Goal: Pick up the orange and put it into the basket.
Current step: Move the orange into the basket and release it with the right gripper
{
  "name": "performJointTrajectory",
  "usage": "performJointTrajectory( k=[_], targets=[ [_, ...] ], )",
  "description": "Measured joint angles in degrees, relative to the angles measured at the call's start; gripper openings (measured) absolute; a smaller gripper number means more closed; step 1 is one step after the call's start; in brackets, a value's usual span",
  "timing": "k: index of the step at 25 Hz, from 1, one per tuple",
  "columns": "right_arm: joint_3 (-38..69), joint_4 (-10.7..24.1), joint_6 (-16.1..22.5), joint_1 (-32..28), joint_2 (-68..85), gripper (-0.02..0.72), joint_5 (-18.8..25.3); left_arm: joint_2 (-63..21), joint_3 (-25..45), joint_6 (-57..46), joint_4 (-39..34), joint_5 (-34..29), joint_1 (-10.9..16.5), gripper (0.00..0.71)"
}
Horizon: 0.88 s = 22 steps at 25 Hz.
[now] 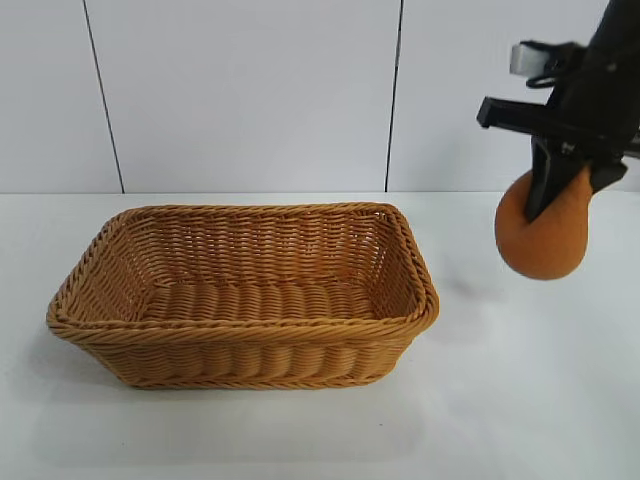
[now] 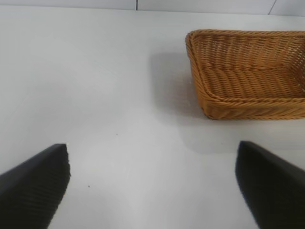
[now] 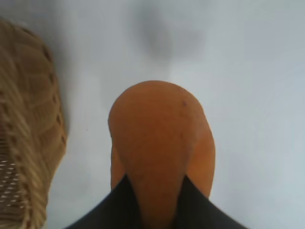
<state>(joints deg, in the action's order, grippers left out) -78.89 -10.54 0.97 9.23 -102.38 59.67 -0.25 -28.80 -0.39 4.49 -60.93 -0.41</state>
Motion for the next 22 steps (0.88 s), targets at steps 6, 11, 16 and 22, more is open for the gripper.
performJointTrajectory(
  k=[6,11,16,22],
  targets=[
    [0.0,-2.1,-0.6,0.0,4.0,0.045,-1.4,0.0,0.0,0.0,0.0,0.0,0.0,0.673],
    [0.0,-13.1,-6.2,0.0,4.0,0.045,-5.0,0.0,0.0,0.0,0.0,0.0,0.0,0.673],
    [0.0,-20.8,-9.9,1.8,3.9,0.045,-8.8,0.0,0.0,0.0,0.0,0.0,0.0,0.673],
    [0.0,-20.4,-9.6,10.9,3.8,0.045,-13.5,0.0,0.0,0.0,0.0,0.0,0.0,0.673]
  ],
)
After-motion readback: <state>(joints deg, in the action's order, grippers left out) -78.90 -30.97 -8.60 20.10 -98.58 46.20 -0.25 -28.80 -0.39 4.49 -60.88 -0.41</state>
